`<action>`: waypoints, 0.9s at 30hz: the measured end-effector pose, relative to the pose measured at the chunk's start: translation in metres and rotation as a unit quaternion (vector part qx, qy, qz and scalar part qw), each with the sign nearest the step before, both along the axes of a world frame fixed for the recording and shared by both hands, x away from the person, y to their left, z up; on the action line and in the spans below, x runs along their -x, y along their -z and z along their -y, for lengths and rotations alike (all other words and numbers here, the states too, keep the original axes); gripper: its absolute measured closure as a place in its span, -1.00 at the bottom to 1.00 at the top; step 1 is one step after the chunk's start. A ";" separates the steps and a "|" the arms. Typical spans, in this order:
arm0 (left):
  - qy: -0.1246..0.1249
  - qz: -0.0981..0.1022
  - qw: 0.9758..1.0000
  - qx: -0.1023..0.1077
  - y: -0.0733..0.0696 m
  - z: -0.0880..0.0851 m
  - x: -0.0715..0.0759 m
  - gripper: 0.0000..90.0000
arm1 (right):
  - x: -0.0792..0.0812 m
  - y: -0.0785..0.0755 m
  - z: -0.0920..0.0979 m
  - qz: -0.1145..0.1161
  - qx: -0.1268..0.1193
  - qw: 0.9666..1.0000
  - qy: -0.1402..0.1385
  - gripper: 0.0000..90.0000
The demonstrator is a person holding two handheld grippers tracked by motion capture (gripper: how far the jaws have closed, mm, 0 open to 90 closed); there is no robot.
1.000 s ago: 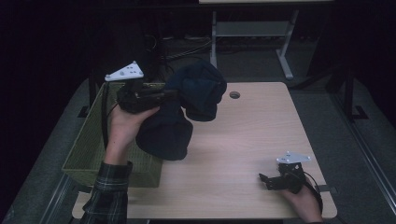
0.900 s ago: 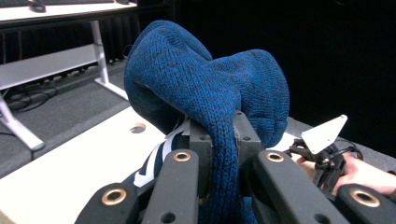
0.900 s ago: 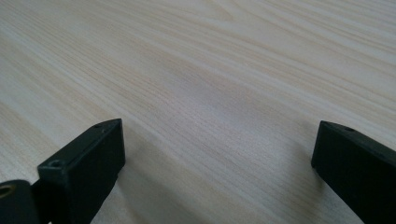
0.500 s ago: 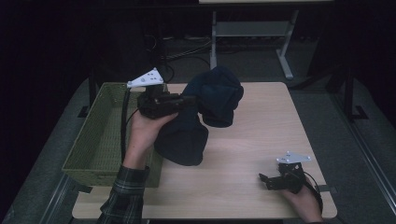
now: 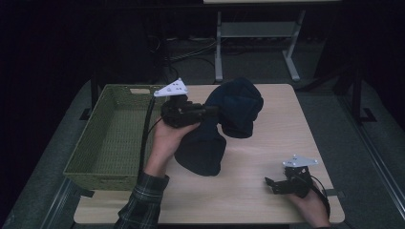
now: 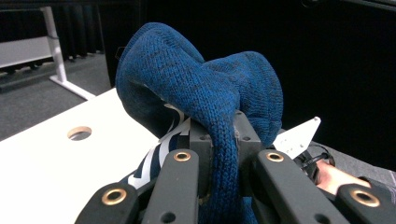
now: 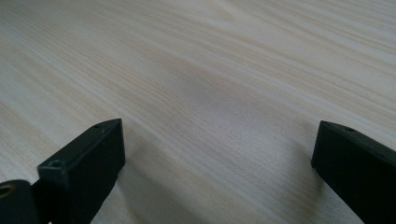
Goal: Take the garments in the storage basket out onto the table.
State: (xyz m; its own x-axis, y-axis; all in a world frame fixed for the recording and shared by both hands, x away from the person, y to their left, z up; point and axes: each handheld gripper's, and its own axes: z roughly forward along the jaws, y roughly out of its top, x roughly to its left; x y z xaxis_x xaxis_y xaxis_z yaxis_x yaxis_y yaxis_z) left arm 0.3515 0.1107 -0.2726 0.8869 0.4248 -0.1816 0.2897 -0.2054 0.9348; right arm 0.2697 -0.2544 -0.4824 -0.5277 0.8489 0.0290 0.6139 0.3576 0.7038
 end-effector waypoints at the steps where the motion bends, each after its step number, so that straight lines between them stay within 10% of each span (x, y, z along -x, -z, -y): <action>1: 0.002 -0.001 1.000 0.001 0.004 0.004 0.000 0.83 | 0.000 0.000 0.000 0.000 0.000 1.000 0.000 -0.95; 27: 0.041 -0.068 0.997 0.009 0.089 0.058 -0.007 0.83 | 0.000 0.000 0.000 0.000 -0.001 1.000 -0.001 -0.95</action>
